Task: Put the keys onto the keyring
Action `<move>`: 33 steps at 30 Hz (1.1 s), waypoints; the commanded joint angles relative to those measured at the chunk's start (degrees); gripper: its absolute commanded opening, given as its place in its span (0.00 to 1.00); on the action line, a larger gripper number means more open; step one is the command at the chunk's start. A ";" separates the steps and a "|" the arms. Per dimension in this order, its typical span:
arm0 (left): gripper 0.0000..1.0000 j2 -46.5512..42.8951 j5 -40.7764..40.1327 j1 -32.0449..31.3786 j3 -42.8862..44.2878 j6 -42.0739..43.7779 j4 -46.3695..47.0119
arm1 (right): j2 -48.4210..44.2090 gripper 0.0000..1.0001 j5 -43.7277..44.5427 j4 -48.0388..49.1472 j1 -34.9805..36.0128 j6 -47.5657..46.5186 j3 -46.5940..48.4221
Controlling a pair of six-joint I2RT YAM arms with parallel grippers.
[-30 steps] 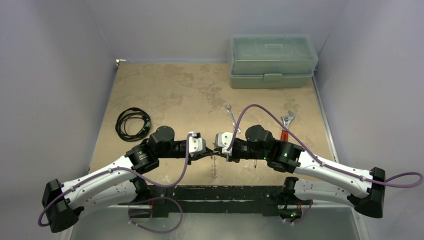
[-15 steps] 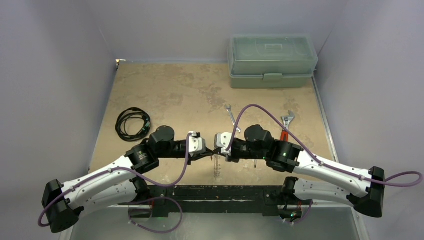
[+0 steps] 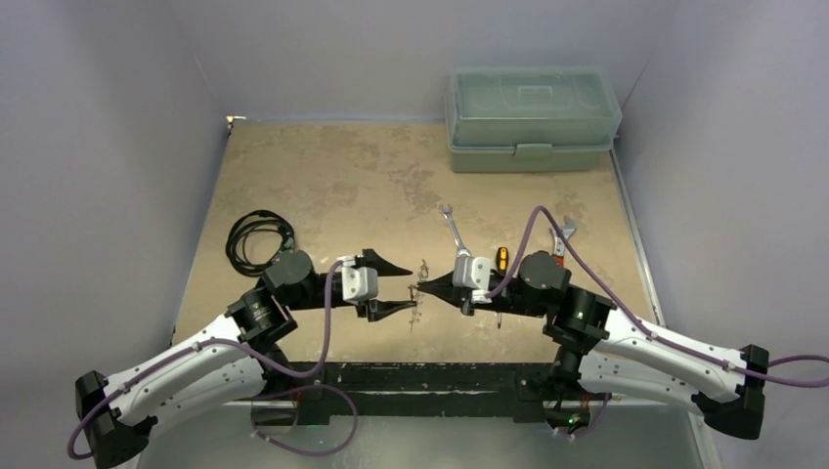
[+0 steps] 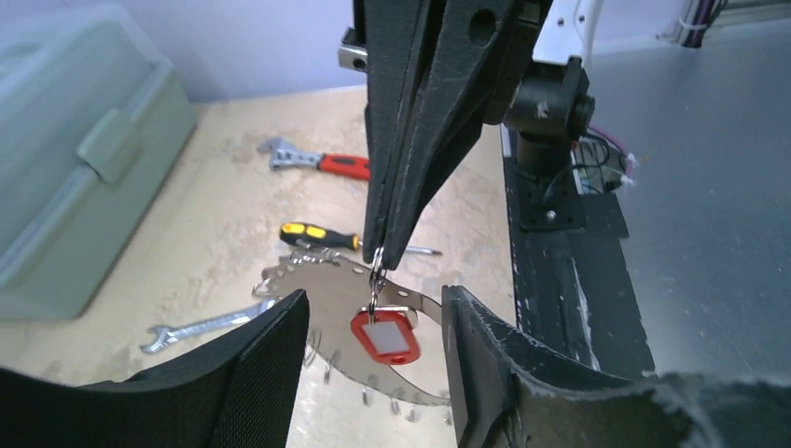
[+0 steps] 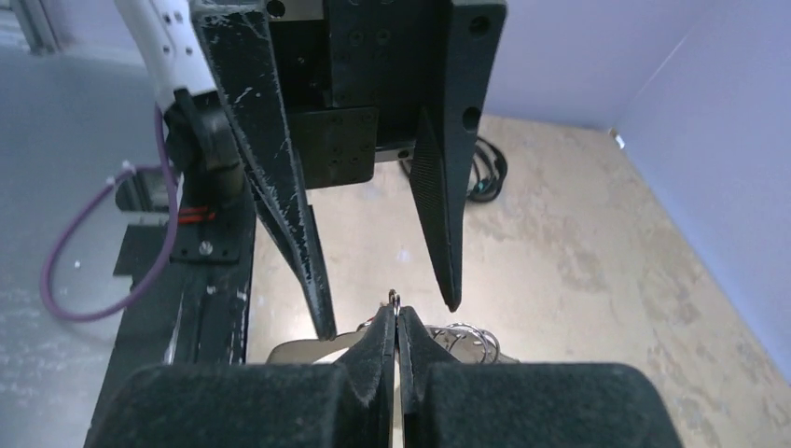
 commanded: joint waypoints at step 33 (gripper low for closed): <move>0.09 0.58 1.83 3.17 -0.33 -3.31 6.44 | -8.72 0.00 -2.40 30.63 -0.04 10.95 -9.27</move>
